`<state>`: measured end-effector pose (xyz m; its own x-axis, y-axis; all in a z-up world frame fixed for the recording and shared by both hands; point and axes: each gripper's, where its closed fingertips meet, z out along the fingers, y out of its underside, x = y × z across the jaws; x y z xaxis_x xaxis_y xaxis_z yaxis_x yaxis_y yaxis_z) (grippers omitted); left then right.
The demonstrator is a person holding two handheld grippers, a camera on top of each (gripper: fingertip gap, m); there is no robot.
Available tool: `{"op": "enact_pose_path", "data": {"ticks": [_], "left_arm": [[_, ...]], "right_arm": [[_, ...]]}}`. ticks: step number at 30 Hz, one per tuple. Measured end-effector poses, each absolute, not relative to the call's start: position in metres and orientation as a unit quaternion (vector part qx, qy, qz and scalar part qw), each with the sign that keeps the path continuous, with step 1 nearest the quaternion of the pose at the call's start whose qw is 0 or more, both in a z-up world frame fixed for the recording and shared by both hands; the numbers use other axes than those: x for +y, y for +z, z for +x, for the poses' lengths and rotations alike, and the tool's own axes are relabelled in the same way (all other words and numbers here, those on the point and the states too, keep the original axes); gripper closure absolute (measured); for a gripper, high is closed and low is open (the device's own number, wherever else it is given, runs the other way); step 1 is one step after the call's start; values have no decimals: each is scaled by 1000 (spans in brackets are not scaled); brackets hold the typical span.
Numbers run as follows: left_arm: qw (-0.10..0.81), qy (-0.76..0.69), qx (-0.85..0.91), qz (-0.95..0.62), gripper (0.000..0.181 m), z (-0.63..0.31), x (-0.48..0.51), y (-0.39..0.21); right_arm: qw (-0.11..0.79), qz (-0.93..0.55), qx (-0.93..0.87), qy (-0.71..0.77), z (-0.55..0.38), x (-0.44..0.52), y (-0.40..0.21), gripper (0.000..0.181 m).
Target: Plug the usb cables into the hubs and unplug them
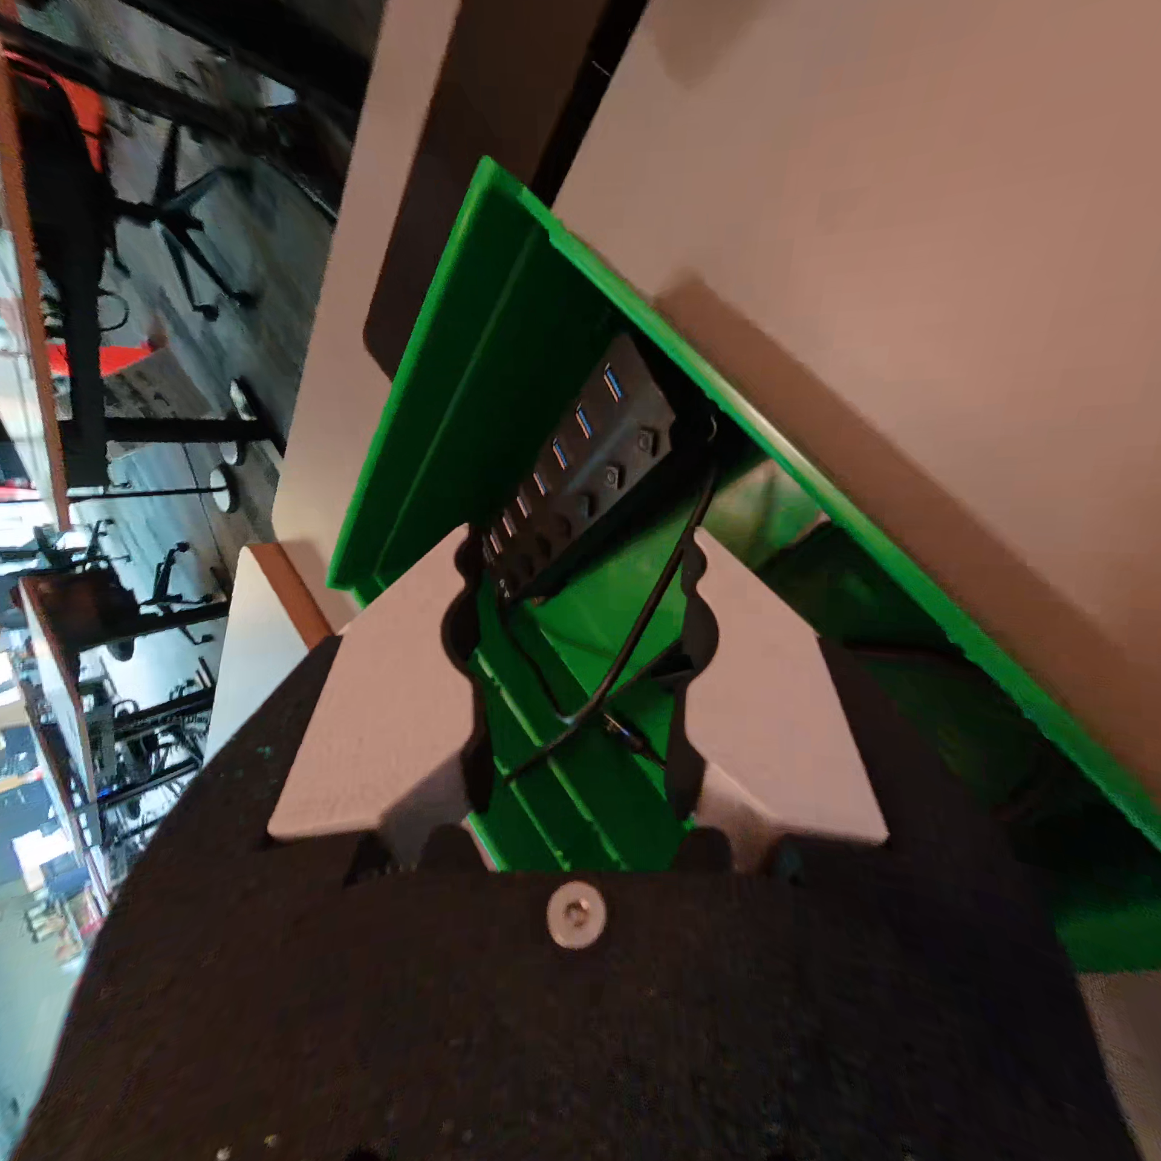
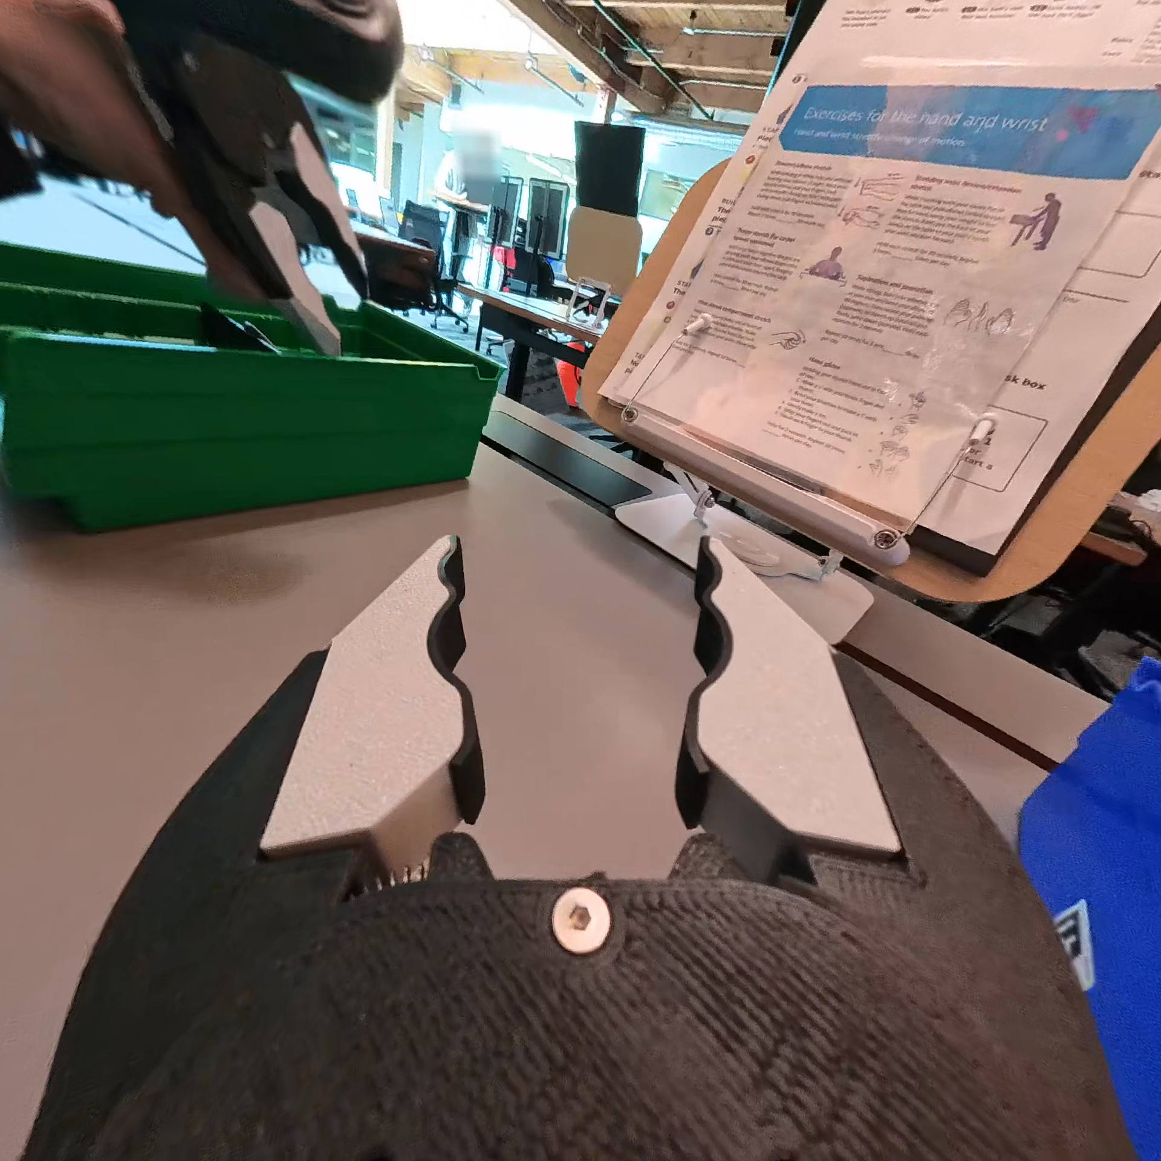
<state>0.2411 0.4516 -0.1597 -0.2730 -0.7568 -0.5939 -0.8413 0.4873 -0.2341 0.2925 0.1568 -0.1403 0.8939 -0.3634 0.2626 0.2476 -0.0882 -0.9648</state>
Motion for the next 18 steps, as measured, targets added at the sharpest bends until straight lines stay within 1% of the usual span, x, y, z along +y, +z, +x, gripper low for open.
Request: {"op": "enact_pose_path", "data": {"ticks": [1,3,5,6,7,8,10,12,14,15,16,18], "left_arm": [[319,50,806,-497,121,249,450,-164],[281,7,828,-486,121,262,443,-175],[245,24,844,-477,122,261,449,-190],[223,42,853,-470,117,257,452,-199],[215,56,858,-464,117,256,455,-206],[224,49,855,-464,126,262,455,-207],[242,56,853,-459,118,268,457,-209],[271,76,853,-439,119,271,457,-209],[319,81,853,-404,149,278,452,-205],[365,98,843,-382,151,283,455,-196],[392,114,834,-372,156,283,458,-190],[421,117,815,-381,156,281,460,-183]], "right_arm": [[669,-705,37,-233,293,157,-142,107],[667,-708,31,-228,290,160,-144,106],[670,-708,23,-222,285,163,-144,104],[670,-709,21,-219,284,163,-145,103],[670,-711,22,-213,284,164,-146,101],[672,-711,28,-205,284,164,-147,100],[683,-705,41,-188,284,165,-146,98],[688,-702,52,-178,285,165,-147,99],[689,-702,59,-172,287,164,-148,99],[690,-701,61,-171,287,164,-148,99],[690,-701,62,-172,288,164,-148,99],[690,-700,62,-175,289,163,-148,99]]}}
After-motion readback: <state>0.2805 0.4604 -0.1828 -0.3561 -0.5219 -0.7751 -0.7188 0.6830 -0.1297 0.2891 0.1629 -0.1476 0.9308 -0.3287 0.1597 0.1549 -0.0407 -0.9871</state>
